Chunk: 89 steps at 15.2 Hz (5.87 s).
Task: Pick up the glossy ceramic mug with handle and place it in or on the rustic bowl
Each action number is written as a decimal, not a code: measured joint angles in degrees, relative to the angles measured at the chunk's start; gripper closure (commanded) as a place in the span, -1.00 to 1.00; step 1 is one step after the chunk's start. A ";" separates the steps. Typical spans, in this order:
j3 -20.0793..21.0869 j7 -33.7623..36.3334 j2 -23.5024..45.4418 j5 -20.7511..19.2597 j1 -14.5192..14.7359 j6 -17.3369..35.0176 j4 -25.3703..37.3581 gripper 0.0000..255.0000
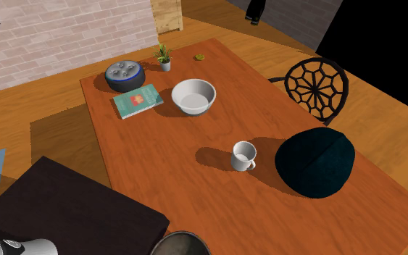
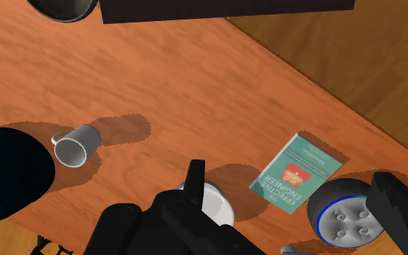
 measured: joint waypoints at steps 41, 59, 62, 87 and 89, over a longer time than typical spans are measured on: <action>-20.01 -38.78 61.86 5.78 -12.27 54.90 6.23 -1.00; -15.05 -47.07 90.77 12.09 -22.38 58.52 31.44 -1.00; -14.96 -47.09 91.14 12.15 -22.42 58.77 31.59 -1.00; -16.38 -46.48 85.22 11.05 -21.34 55.16 29.23 1.00; -16.66 -46.35 84.19 10.79 -21.17 54.27 29.10 1.00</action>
